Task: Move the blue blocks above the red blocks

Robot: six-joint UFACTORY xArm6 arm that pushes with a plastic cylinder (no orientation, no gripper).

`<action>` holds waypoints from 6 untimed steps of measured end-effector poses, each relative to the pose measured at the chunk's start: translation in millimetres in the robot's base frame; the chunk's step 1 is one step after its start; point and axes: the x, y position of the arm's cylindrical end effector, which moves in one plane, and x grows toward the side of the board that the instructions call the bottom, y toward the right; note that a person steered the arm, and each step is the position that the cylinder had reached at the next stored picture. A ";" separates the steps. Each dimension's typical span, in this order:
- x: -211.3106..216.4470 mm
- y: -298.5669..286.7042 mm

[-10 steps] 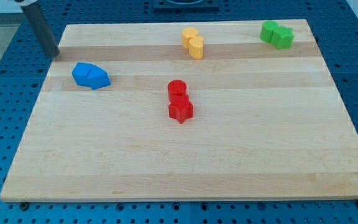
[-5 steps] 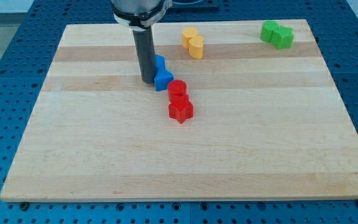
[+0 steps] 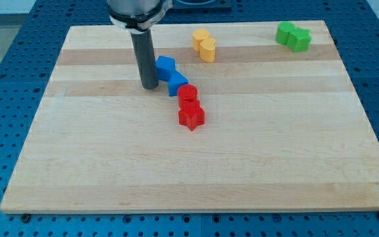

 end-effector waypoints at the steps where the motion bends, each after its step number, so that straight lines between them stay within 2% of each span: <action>1: 0.7 -7.6; 2: -28.1 17.2; 3: -41.2 18.3; 5: -45.8 28.0; 6: -27.7 26.3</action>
